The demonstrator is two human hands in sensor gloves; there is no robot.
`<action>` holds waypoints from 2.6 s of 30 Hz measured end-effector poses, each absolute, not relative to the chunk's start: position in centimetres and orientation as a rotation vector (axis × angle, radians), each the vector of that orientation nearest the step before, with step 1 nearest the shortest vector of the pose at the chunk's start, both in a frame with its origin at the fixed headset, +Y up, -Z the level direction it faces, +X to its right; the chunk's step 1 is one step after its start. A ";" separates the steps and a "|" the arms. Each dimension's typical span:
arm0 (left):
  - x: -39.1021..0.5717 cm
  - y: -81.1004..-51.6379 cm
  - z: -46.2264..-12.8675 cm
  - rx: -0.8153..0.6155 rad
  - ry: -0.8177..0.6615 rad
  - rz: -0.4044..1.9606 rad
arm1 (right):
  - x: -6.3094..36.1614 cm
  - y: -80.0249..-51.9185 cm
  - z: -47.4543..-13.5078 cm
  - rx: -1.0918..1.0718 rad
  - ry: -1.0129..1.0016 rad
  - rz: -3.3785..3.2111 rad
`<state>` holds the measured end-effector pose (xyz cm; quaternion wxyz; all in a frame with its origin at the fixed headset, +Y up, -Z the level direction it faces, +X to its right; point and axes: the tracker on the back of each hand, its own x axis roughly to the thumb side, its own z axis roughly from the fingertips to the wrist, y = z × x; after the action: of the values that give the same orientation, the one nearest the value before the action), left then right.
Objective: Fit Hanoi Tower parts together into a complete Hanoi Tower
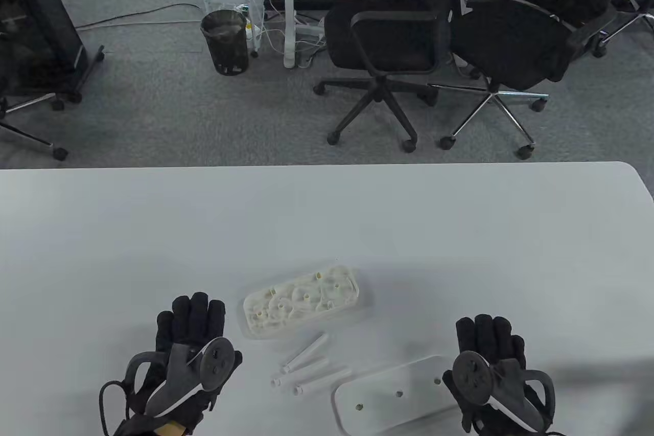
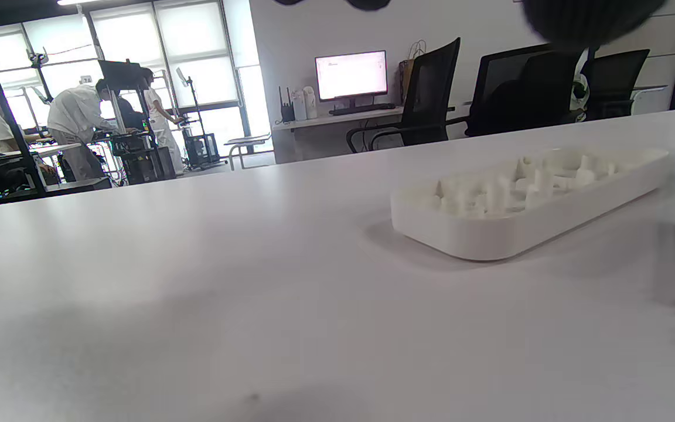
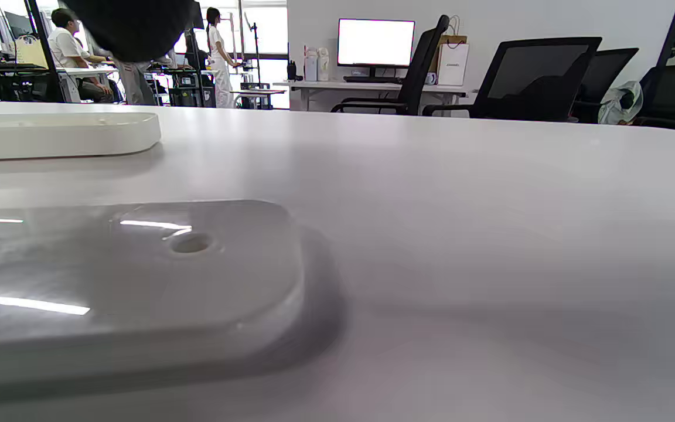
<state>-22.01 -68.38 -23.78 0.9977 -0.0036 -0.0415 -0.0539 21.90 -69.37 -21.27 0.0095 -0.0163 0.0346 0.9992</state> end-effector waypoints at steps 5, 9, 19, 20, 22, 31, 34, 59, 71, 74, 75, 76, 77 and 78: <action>-21.9 -68.5 -23.8 -0.010 -0.087 -0.106 | 21.8 -69.5 -21.1 -0.039 0.133 3.104; -21.7 -69.0 -23.9 -0.035 -0.095 -0.097 | 21.8 -69.5 -20.9 -0.036 0.141 3.111; -22.1 -69.0 -24.1 -0.051 -0.087 -0.044 | 21.5 -69.3 -20.6 0.023 0.131 3.081; -22.0 -68.7 -24.1 -0.042 -0.090 -0.021 | 21.5 -69.3 -20.7 0.024 0.134 3.079; -22.0 -68.1 -24.2 -0.034 -0.096 0.034 | 21.6 -69.4 -20.8 0.027 0.138 3.075; -20.2 -63.4 -25.7 0.017 -0.148 0.237 | 21.9 -69.6 -21.0 0.030 0.142 3.053; -19.2 -62.4 -26.7 0.028 -0.173 0.293 | 21.9 -69.4 -21.0 0.039 0.135 3.039; -16.2 -73.6 -34.1 -0.360 -0.146 0.074 | 22.0 -69.9 -21.3 0.081 0.189 2.994; -17.1 -76.0 -34.7 -0.373 -0.118 0.035 | 22.0 -70.8 -21.5 0.074 0.240 3.000; -17.3 -76.6 -35.0 -0.369 -0.114 0.099 | 22.0 -70.9 -21.6 0.076 0.250 2.999; -17.3 -76.7 -35.0 -0.374 -0.107 0.111 | 22.0 -70.9 -21.6 0.076 0.252 2.998; -17.4 -76.7 -35.1 -0.366 -0.101 0.121 | 22.0 -70.9 -21.5 0.076 0.253 2.997; -17.4 -76.5 -35.2 -0.341 -0.098 0.129 | 22.0 -71.0 -21.5 0.076 0.257 2.996; -17.5 -76.5 -35.2 -0.306 -0.100 0.150 | 22.0 -71.0 -21.6 0.075 0.258 2.994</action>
<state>-17.49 -76.45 -35.23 0.9842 -0.1524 -0.0497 0.0747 22.05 -71.00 -21.57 0.0675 0.0248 0.0856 0.9937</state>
